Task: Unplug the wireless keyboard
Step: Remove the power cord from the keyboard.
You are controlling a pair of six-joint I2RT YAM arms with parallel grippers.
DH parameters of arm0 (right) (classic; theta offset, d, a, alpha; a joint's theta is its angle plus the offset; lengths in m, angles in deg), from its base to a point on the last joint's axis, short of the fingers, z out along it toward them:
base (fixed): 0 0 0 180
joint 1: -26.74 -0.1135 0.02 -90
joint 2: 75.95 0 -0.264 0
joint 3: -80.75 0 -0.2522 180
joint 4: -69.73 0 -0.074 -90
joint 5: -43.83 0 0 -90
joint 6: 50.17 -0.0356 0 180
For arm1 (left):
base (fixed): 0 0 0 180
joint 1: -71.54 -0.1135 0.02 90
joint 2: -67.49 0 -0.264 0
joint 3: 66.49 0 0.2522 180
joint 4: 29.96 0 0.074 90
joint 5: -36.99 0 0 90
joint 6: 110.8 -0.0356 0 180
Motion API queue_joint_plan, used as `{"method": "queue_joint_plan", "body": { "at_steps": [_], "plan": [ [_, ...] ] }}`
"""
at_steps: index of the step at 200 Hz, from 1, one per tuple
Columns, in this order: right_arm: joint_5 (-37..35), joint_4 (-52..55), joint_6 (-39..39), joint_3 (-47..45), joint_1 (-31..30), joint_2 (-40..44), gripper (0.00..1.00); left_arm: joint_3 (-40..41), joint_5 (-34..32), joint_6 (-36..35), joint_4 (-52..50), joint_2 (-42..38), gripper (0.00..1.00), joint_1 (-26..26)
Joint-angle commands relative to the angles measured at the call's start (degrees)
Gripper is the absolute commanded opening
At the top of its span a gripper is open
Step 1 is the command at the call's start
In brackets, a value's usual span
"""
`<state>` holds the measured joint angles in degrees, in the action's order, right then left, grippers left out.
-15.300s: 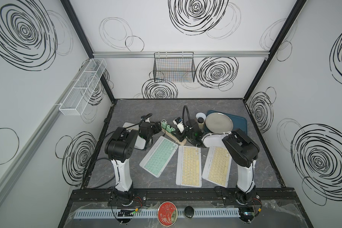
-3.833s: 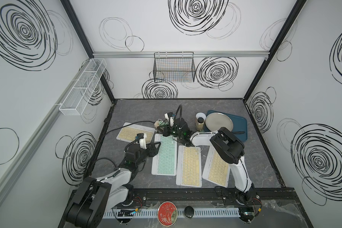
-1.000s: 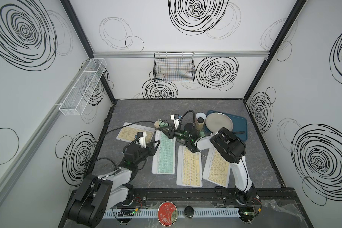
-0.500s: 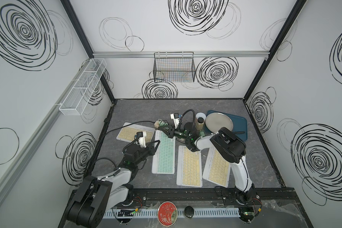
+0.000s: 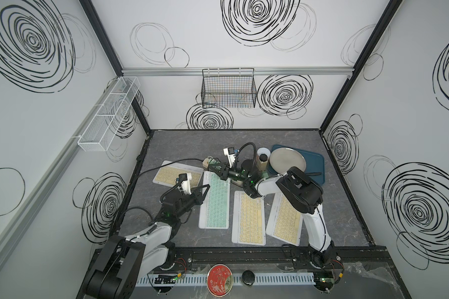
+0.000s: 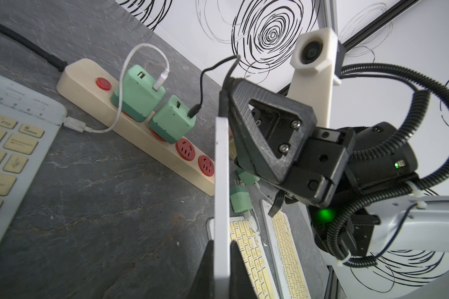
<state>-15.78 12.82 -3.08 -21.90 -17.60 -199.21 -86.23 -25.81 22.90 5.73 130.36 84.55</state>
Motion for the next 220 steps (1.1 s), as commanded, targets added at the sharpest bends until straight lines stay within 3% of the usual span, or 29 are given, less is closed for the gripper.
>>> {"method": "queue_joint_plan", "body": {
  "at_steps": [1,49,75,144,172,212,220],
  "plan": [
    [1.7,-4.1,0.9,0.4,-0.2,0.9,0.11,0.1,-0.2,-2.5,1.0,-1.1,0.00,0.1],
    [2.2,-5.6,0.5,-0.1,-0.4,0.7,0.35,0.0,0.3,-2.3,1.3,-1.5,0.00,0.1],
    [2.4,-5.5,-0.3,1.5,-0.4,-0.2,0.42,0.0,0.2,-2.5,0.7,-2.0,0.00,0.1],
    [2.3,-2.5,-1.1,5.9,-0.5,-2.1,0.44,-0.2,0.1,-2.7,0.5,-2.3,0.00,0.2],
    [2.0,-2.1,-1.0,6.2,-0.5,-2.1,0.37,-0.2,0.0,-2.7,0.4,-2.2,0.00,0.3],
    [1.3,-1.8,-1.1,6.0,-0.3,-2.4,0.01,-0.1,0.0,-2.8,0.3,-2.4,0.00,0.2],
    [1.0,-1.8,-1.3,5.9,-0.2,-2.3,0.00,-0.1,0.0,-2.7,0.3,-2.4,0.00,0.2]
  ]
}}
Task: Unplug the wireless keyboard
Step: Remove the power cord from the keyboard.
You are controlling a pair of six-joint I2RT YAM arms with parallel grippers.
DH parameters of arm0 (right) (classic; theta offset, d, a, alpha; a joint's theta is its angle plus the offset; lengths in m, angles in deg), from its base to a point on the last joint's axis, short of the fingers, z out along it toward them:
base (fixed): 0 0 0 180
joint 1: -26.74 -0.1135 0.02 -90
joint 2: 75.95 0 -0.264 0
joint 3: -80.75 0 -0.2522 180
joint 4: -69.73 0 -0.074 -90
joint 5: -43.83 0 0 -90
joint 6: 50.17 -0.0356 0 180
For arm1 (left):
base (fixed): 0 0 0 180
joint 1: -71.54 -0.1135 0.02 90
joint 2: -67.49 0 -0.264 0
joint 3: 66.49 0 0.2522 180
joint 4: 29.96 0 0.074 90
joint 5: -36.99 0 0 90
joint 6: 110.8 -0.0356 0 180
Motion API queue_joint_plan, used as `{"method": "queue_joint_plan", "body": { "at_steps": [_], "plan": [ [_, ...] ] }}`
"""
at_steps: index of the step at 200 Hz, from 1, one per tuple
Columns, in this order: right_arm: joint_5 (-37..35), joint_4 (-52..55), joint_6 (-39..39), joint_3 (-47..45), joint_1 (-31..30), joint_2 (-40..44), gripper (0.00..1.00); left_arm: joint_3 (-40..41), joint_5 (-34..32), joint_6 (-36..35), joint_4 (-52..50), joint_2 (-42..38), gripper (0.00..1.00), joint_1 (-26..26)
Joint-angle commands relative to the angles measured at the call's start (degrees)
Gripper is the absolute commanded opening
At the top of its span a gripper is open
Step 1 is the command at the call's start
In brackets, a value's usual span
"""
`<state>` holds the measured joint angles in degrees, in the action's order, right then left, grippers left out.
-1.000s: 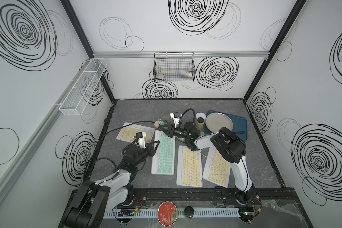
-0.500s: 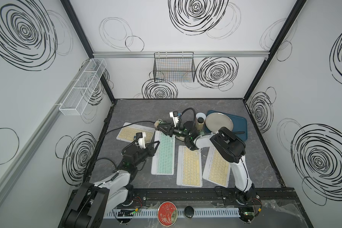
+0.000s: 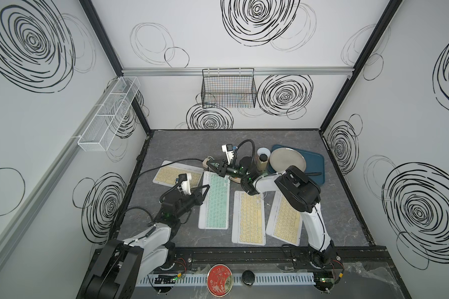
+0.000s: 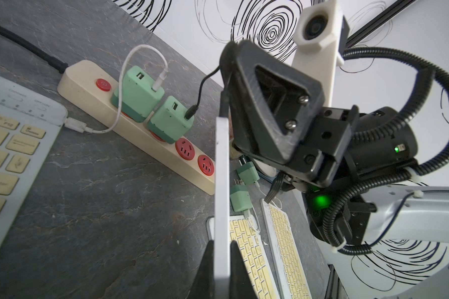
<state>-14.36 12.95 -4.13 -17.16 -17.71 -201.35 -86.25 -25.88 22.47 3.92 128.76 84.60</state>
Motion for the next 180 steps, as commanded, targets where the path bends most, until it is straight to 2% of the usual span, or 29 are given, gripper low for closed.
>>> {"method": "queue_joint_plan", "body": {
  "at_steps": [1,131,180],
  "plan": [
    [-0.5,-1.9,-0.2,1.2,-0.1,-0.2,0.00,-0.1,0.0,-2.3,2.1,-0.9,0.00,0.2],
    [-4.5,0.9,-4.5,3.4,2.8,-0.2,0.00,1.0,-1.5,-3.0,1.5,-4.0,0.00,1.3],
    [-4.9,0.2,-6.0,4.5,3.0,-1.0,0.00,-0.1,-1.4,-2.8,-2.7,-4.9,0.00,2.3]
  ]
}}
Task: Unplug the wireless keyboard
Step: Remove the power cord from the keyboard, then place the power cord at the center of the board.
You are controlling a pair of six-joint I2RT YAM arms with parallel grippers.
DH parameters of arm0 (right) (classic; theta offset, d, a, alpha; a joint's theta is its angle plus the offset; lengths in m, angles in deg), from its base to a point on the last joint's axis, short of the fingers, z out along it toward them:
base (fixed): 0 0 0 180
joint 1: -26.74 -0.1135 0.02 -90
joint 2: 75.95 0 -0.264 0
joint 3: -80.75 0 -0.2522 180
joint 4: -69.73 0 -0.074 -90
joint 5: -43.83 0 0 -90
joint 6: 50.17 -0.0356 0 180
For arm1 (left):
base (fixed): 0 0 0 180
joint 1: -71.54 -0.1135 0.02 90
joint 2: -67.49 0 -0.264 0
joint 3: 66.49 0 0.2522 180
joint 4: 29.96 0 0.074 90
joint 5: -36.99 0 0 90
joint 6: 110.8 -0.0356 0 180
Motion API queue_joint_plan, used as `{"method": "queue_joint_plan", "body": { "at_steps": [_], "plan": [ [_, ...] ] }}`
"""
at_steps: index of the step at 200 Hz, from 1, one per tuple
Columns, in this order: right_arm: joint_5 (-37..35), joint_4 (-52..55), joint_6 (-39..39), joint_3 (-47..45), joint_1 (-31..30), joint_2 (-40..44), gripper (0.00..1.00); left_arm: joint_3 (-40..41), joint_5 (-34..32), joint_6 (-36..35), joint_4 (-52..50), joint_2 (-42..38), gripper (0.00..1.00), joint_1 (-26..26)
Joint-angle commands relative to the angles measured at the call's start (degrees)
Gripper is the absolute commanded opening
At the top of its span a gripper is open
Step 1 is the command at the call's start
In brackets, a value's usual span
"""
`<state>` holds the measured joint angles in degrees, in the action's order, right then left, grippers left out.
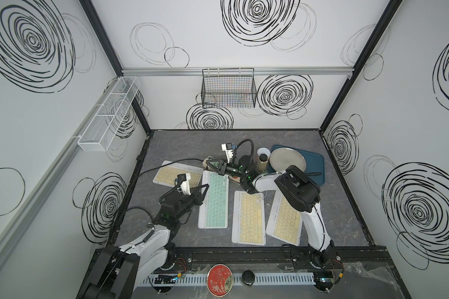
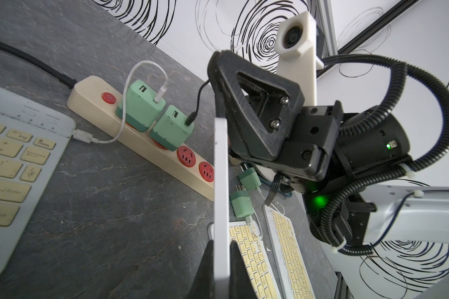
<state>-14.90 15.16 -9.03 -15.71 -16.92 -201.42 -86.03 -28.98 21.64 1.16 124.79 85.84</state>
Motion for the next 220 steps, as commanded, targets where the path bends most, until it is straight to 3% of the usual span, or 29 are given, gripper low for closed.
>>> {"method": "queue_joint_plan", "body": {
  "at_steps": [1,63,96,127,174,220],
  "plan": [
    [-4.4,-1.9,-1.1,3.1,2.3,-0.9,0.00,-0.4,1.7,-1.9,0.0,-1.0,0.00,1.1],
    [-5.2,-1.8,-1.0,3.7,2.5,-1.1,0.00,1.0,4.3,3.8,-7.8,-3.0,0.00,1.8],
    [-4.4,-2.7,-1.4,4.2,2.1,-1.7,0.00,-0.3,-2.4,0.6,-18.4,-6.9,0.00,1.5],
    [-3.8,0.6,1.8,3.9,0.3,-0.4,0.00,-1.6,-2.7,-2.1,-19.7,-5.3,0.00,0.2],
    [-4.3,1.8,3.2,0.6,-0.7,1.5,0.13,-1.4,-3.8,-3.2,-17.1,-0.3,0.00,-0.4],
    [-4.6,3.4,3.8,-1.0,-1.4,2.3,0.35,-2.4,-4.0,-4.1,-16.0,4.1,0.00,0.5]
  ]
}}
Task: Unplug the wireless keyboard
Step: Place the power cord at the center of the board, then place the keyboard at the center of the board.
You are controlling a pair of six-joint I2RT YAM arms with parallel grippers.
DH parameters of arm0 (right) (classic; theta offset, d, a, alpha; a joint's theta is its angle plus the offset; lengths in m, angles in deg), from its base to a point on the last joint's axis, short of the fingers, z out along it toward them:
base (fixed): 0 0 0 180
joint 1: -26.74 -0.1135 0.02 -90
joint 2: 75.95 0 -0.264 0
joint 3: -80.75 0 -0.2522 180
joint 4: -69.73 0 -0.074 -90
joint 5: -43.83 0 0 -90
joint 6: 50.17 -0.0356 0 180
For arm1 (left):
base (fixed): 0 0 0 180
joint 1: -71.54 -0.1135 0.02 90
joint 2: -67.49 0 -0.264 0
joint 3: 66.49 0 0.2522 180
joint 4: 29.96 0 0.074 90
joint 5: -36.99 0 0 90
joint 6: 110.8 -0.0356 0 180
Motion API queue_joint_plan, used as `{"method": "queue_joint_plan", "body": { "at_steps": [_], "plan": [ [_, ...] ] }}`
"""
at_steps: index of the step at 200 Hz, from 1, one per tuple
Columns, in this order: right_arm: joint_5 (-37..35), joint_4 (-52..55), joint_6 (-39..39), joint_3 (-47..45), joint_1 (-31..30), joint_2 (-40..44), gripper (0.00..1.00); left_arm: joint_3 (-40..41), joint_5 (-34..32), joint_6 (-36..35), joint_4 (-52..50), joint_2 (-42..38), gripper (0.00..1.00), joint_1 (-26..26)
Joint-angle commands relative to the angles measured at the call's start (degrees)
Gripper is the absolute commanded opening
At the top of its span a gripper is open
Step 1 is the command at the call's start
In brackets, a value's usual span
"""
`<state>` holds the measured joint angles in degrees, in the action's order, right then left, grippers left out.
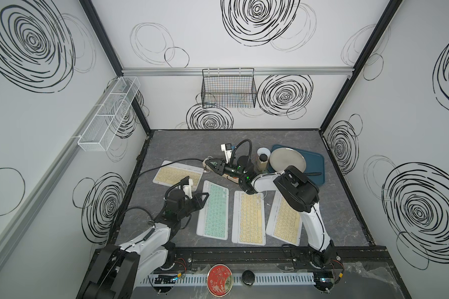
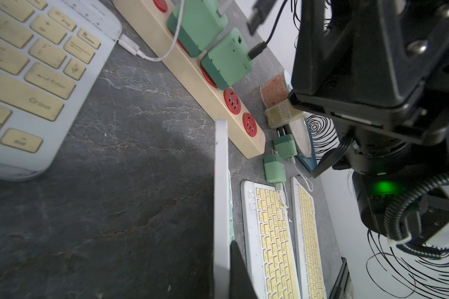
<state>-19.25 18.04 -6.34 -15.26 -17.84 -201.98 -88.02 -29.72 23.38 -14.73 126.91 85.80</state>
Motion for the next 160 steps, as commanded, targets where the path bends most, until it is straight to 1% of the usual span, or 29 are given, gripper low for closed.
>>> {"method": "queue_joint_plan", "body": {
  "at_steps": [1,21,47,74,77,86,107,120,131,140,153,156,160],
  "plan": [
    [-0.3,0.6,1.1,-1.5,-0.5,2.9,0.35,-0.4,-3.4,-5.8,-0.2,2.0,0.00,0.6],
    [-1.9,2.1,2.8,-3.8,-0.8,4.8,0.41,-0.7,-4.1,-6.0,-0.3,2.7,0.00,1.3],
    [-3.4,3.3,4.5,-6.8,-0.8,7.5,0.47,-0.9,-6.6,-6.0,-0.9,3.7,0.00,2.8],
    [-4.6,4.8,6.4,-9.3,-0.9,10.6,0.52,-0.8,-8.1,-5.5,-1.0,4.3,0.00,3.0],
    [-4.7,5.0,6.5,-9.6,-0.9,10.9,0.52,-0.8,-8.3,-5.4,-0.9,4.3,0.04,3.1],
    [-5.3,5.4,7.1,-10.3,-0.8,11.7,0.53,-0.7,-8.9,-5.2,-1.1,4.3,0.12,3.1],
    [-5.6,6.4,7.6,-11.2,-0.7,12.8,0.54,-0.8,-10.4,-5.0,-1.8,4.5,0.15,3.3],
    [-5.5,6.3,7.5,-11.6,-0.6,13.0,0.55,-1.2,-11.4,-5.0,-2.5,4.5,0.23,3.3],
    [-5.5,6.3,7.7,-12.1,-0.5,13.2,0.55,-1.6,-12.1,-5.0,-3.3,4.6,0.26,3.4],
    [-5.9,6.5,8.1,-12.6,-0.4,13.5,0.55,-1.9,-12.4,-5.1,-3.8,4.5,0.30,3.4],
    [-6.4,6.6,8.5,-13.5,-0.3,14.1,0.55,-2.5,-13.0,-5.2,-4.8,4.3,0.33,3.4],
    [-6.6,6.7,8.6,-13.8,-0.3,14.3,0.55,-2.6,-13.1,-5.2,-5.1,4.2,0.36,3.4],
    [-6.7,6.7,8.8,-14.0,-0.2,14.5,0.55,-2.8,-13.3,-5.3,-5.4,4.2,0.38,3.4]
  ]
}}
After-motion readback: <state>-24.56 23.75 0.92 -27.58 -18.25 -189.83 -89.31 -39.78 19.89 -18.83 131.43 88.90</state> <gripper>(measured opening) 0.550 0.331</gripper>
